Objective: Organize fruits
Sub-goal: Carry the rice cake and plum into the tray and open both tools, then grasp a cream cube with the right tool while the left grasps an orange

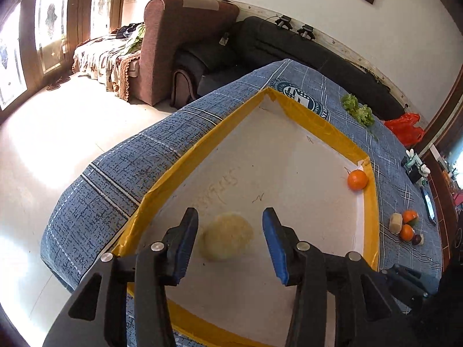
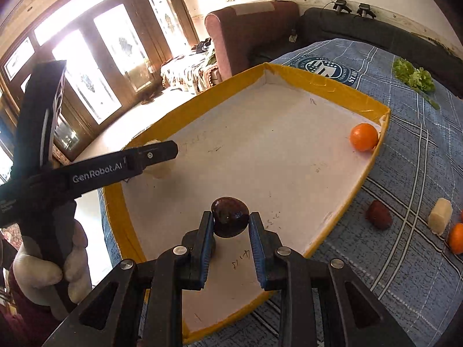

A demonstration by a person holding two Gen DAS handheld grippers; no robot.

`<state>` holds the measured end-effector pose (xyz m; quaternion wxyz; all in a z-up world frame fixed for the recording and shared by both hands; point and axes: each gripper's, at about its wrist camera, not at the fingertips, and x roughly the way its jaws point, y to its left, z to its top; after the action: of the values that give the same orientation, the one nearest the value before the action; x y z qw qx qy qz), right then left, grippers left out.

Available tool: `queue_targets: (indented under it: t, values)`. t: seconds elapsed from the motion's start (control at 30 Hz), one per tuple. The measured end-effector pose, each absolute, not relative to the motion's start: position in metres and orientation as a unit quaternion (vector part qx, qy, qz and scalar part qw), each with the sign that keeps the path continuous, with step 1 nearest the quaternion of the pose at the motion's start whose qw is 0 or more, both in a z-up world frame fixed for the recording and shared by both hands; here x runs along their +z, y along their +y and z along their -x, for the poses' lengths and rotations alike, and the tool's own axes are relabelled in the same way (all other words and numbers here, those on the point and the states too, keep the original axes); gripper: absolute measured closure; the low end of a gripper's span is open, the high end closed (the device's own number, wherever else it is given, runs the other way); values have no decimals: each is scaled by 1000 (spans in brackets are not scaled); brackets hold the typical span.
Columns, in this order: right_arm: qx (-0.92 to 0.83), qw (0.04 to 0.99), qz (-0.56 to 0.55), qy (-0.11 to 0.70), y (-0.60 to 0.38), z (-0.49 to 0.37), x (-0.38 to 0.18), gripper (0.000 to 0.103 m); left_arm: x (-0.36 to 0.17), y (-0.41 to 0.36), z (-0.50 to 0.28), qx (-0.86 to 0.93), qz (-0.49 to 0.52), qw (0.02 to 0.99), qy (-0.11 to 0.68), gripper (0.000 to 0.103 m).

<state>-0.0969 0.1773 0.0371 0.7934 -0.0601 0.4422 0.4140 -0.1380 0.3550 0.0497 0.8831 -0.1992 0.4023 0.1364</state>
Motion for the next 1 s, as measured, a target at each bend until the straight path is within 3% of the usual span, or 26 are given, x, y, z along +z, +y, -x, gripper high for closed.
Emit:
queue_targets:
  t: [0.1, 0.2, 0.27, 0.5, 0.7, 1.0]
  values:
    - [417, 792, 69, 440, 181, 102, 37, 74, 55, 356, 144, 141, 207, 884, 396, 36]
    - [417, 802, 60, 423, 167, 106, 47, 71, 60, 351, 147, 136, 216, 885, 390, 30]
    - [408, 813, 44, 413, 151, 106, 54, 64, 65, 339, 145, 122, 217, 887, 389, 30]
    - [318, 869, -17, 379, 44, 87, 80, 59, 94, 295, 147, 45, 209, 906, 365, 29]
    - [219, 887, -77, 399, -55, 58, 65, 55, 97, 225, 128, -28, 141, 914, 380, 29]
    - [234, 871, -89, 423, -40, 20, 41, 55, 79, 158, 114, -86, 67, 907, 407, 29]
